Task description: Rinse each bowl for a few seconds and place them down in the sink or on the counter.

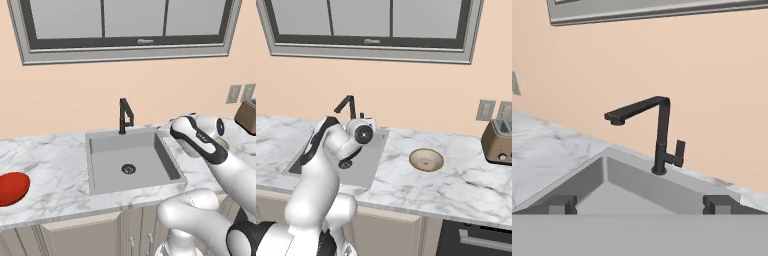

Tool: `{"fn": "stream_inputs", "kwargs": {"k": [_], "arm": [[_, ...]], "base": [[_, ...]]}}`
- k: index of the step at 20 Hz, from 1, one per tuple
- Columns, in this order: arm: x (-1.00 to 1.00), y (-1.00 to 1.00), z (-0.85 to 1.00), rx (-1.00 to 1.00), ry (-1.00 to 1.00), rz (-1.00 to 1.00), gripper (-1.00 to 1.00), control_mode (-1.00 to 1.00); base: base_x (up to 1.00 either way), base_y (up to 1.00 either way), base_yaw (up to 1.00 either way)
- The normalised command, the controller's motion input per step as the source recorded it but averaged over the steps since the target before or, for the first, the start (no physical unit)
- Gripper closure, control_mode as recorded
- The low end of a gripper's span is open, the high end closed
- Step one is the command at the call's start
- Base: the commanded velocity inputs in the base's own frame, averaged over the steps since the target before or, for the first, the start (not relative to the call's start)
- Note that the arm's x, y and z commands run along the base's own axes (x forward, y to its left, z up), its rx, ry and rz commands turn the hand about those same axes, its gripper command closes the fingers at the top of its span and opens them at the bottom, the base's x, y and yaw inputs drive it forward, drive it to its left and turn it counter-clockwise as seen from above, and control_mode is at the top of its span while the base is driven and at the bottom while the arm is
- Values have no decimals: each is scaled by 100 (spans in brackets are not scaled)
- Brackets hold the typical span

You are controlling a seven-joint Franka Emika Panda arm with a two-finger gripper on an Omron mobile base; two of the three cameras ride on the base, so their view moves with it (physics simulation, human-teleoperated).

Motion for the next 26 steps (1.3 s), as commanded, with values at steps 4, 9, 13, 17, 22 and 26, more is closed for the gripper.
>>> {"fn": "stream_inputs", "kwargs": {"k": [4,9,13,17,22,26], "arm": [[12,8,-3,1,0,3,-100,-100],[14,8,-5,1,-1,0,-100,-100],[15,8,-7,2,0,0,-100,-100],[9,5,-13,6,-7,0,-100,-100],[10,5,-15,6,-8,0,-100,-100],[12,6,-14,6,-7,0,-100,-100]], "base": [[0,0,0],[0,0,0],[0,0,0],[0,0,0],[0,0,0],[0,0,0]]}}
